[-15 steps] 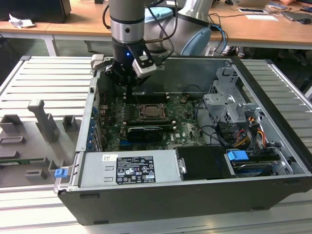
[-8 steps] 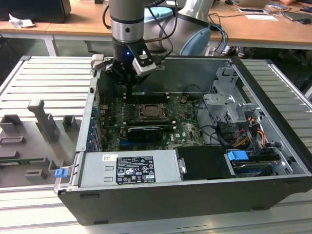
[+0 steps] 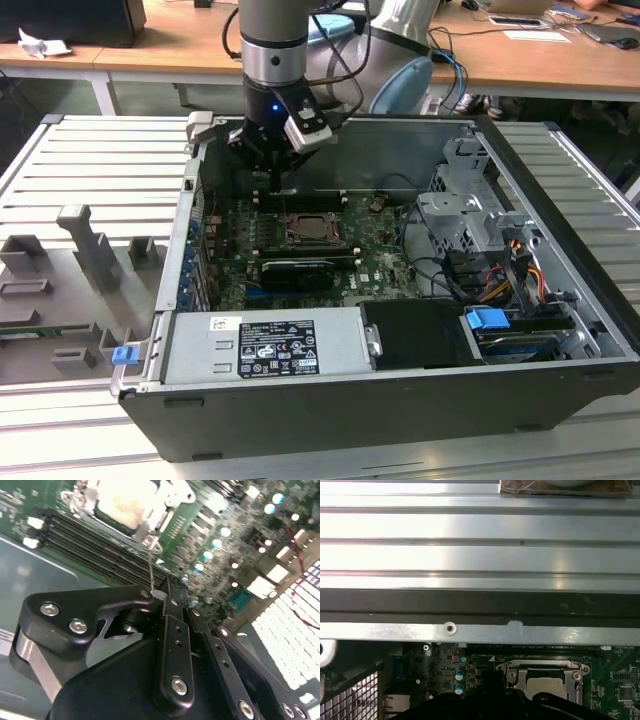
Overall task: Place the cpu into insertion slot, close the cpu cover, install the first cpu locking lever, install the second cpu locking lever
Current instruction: 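Install the first cpu locking lever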
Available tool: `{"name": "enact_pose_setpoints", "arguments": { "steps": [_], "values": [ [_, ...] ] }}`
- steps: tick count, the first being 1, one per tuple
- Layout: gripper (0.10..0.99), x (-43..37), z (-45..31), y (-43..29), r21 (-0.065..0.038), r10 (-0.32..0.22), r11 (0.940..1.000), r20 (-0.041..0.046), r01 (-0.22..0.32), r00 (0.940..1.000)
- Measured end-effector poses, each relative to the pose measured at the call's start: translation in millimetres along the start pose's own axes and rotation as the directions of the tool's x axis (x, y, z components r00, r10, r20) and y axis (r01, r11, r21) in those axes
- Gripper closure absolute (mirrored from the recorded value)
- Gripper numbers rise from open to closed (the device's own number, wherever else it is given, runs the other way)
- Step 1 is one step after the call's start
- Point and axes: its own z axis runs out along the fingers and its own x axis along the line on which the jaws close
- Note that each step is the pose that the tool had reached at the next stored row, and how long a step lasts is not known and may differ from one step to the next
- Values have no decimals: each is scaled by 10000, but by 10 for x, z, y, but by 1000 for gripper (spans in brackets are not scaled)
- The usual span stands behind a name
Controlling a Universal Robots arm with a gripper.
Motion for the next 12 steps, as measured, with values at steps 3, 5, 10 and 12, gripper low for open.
{"name": "enact_pose_setpoints", "arguments": {
  "steps": [3, 5, 10, 12],
  "values": [
    [980, -222, 18, 16, 18, -1, 10000, -2, 1, 10000],
    [980, -360, 40, 20, 21, 0, 10000, -1, 0, 10000],
    [980, -389, 66, 19, 8, -44, 10000, 30, 44, 10000],
    [980, -390, 72, 18, -43, -151, 9999, 77, 152, 9999]
  ]
}}
